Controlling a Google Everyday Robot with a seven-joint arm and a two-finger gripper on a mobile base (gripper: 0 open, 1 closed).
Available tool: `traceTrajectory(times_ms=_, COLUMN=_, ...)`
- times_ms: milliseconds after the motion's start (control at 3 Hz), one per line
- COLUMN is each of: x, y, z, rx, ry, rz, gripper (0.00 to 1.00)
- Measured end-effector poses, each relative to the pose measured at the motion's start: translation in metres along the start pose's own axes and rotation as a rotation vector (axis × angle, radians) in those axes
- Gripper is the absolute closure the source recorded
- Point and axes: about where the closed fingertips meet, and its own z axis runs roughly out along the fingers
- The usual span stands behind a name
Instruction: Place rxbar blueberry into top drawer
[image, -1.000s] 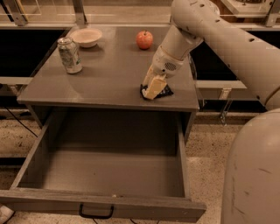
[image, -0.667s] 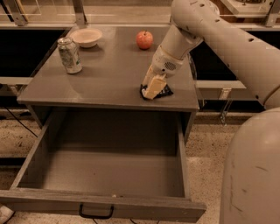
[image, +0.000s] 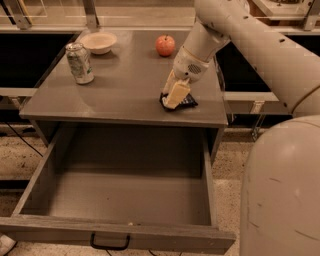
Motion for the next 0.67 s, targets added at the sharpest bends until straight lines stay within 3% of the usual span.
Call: traceTrajectory(times_ms=667, x=-0.015, y=-0.011, z=-0.049, rx=0.039, ry=0.053, rz=-0.013, gripper=1.00)
